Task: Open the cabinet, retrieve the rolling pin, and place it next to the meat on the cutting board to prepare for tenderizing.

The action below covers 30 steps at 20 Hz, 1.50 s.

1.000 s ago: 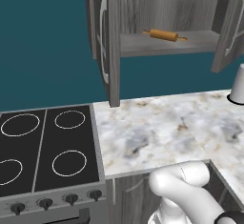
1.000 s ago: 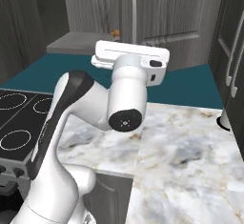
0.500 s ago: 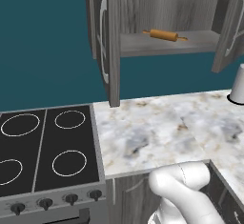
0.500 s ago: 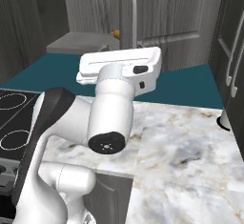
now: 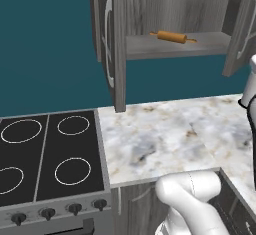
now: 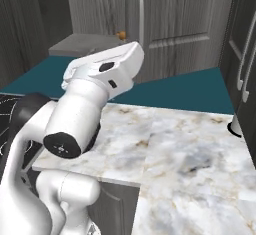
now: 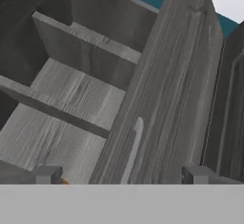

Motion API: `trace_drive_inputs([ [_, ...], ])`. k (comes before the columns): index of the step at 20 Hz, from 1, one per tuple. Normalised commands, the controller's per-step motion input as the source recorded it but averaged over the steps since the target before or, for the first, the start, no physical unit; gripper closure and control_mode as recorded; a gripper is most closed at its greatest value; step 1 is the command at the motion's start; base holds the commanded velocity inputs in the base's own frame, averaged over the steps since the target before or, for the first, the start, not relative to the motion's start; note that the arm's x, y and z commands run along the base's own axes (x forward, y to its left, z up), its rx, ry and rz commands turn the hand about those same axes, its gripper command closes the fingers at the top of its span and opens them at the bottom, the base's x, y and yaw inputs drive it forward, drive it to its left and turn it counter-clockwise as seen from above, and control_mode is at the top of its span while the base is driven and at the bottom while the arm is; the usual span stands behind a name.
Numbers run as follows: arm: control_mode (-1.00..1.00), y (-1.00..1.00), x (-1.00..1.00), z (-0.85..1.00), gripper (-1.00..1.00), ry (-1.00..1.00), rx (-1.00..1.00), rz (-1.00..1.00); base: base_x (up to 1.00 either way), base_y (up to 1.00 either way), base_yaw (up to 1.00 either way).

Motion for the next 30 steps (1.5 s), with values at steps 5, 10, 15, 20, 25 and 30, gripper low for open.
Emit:
trace_drive_inputs([
  [5, -1.00, 0.39, 0.13, 0.00, -1.00, 0.00, -0.18, -0.19, 0.00, 0.00, 0.00],
  [10, -1.00, 0.40, 0.36, 0.00, -1.00, 0.06, -0.17, -0.13, 0.00, 0.00, 0.00],
  [15, -1.00, 0.29, 0.44, 0.00, -1.00, 0.16, -0.15, -0.08, 0.00, 0.00, 0.00],
  [20, -1.00, 0.10, 0.45, 0.00, -1.00, 0.18, -0.13, -0.09, 0.00, 0.00, 0.00],
  [25, -1.00, 0.02, 0.50, -0.01, -1.00, 0.21, -0.11, -0.10, 0.00, 0.00, 0.00],
  [30, -1.00, 0.00, 0.43, -0.09, -1.00, 0.20, -0.12, -0.12, 0.00, 0.00, 0.00],
])
